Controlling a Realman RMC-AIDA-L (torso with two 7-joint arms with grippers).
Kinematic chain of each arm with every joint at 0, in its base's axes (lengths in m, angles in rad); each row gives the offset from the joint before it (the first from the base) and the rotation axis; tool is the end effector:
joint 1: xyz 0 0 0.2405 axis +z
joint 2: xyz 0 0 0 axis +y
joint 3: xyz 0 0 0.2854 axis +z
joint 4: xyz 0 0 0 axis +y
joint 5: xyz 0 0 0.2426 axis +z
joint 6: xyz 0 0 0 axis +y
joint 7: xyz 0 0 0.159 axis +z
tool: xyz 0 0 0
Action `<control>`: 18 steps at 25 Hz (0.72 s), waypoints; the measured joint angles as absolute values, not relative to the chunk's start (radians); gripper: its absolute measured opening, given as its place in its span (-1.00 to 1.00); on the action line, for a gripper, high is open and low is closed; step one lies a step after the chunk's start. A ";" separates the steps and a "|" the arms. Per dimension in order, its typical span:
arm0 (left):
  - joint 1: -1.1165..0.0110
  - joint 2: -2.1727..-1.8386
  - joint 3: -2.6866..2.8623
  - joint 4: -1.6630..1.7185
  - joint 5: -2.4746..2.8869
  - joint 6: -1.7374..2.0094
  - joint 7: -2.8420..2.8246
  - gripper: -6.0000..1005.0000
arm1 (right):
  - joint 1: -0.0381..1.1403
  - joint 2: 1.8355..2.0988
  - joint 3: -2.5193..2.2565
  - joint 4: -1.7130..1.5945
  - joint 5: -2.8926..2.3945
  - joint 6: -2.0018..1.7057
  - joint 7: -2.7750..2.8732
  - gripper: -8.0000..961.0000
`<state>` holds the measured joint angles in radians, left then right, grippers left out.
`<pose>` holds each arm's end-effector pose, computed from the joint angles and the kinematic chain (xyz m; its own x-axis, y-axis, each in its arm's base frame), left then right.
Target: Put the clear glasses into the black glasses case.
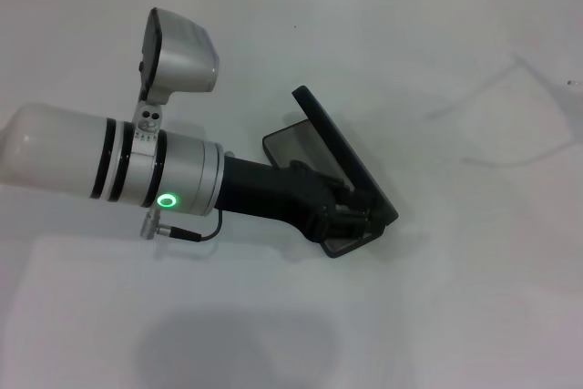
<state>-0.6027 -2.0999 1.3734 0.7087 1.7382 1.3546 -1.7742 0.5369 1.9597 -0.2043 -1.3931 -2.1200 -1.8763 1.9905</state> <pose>-0.2088 0.3711 -0.1206 0.8176 0.4982 0.2888 0.4812 -0.8665 0.1324 0.2812 0.3567 0.2264 0.7249 -0.3510 -0.5927 -0.6603 -0.5995 -0.4524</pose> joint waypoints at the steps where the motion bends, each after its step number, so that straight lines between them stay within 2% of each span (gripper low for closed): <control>1: -0.603 -2.101 1.373 0.709 1.737 1.354 -1.774 -0.24 | 0.537 1.959 -0.205 -1.393 -2.120 -1.876 1.990 -0.88; 18: -0.626 -2.103 1.508 0.705 1.633 1.284 -1.771 -0.24 | 0.534 1.952 -0.206 -1.352 -2.118 -1.877 1.975 -0.88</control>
